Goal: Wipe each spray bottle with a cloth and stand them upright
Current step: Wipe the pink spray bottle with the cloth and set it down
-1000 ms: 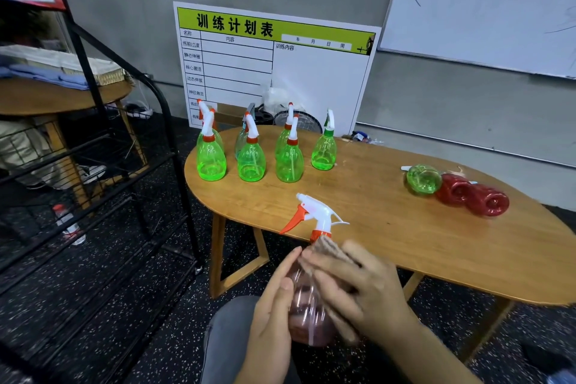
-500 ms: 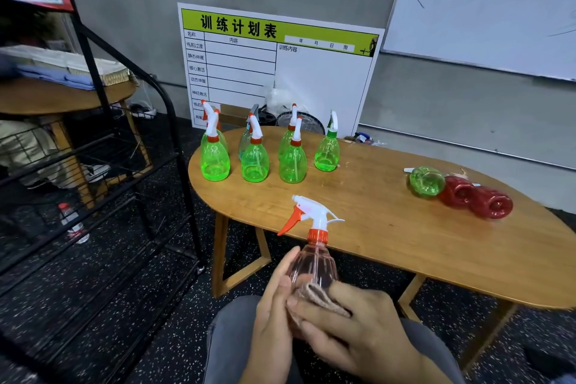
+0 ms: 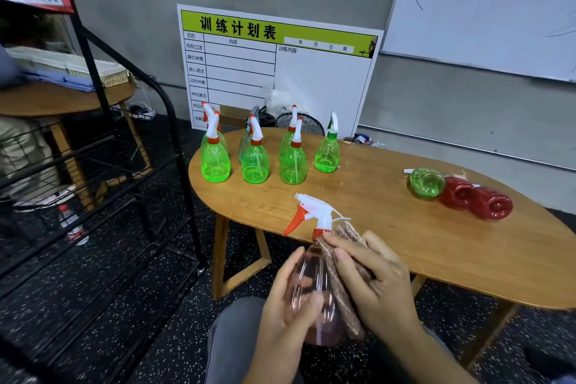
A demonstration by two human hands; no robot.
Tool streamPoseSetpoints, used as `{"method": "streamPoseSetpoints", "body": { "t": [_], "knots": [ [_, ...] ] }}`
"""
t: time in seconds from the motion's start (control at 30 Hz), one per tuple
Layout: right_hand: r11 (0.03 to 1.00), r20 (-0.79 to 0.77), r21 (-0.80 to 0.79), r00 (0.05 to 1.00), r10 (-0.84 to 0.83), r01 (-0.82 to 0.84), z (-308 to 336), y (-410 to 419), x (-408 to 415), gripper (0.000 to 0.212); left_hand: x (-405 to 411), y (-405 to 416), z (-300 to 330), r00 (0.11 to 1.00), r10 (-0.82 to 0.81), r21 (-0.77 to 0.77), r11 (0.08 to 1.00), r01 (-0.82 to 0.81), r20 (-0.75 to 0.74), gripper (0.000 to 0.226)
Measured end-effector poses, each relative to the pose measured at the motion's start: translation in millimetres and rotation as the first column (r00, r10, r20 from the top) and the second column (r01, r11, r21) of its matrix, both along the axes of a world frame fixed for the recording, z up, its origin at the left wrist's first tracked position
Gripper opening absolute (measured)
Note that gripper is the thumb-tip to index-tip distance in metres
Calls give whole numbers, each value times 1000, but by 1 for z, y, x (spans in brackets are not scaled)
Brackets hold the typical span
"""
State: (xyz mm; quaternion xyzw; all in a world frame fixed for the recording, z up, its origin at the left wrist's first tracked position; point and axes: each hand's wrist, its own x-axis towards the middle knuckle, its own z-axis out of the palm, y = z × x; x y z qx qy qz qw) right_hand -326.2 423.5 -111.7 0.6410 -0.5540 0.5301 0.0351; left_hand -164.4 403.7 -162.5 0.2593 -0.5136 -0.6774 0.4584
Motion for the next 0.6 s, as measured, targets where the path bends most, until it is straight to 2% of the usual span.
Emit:
{"method": "streamPoseSetpoints", "body": {
  "t": [0.1, 0.2, 0.27, 0.37, 0.47, 0.6],
  "knots": [
    [1000, 15, 7, 1000, -14, 14, 3, -3, 0, 28, 1, -4, -3, 1000, -7, 58, 998, 8, -27, 61],
    [999, 28, 44, 999, -20, 19, 7, -6, -1, 28, -1, -5, -6, 1000, 23, 95, 995, -21, -21, 56],
    [997, 16, 79, 1000, -12, 11, 4, -5, 1, 29, -2, -5, -8, 999, 37, 89, 995, -37, 1, 52],
    [994, -21, 112, 1000, 10, -8, -6, 1, 5, 31, -1, -5, -7, 997, 58, 49, 997, -60, 43, 33],
    [995, -147, 71, 986, 84, -74, -11, 14, 10, 30, 2, -4, -5, 997, 58, 74, 995, -61, 44, 44],
    [964, -425, 102, 865, 266, -246, -23, 34, 13, 34, 2, -5, -3, 997, 75, 121, 990, -75, 8, 32]
  ]
}}
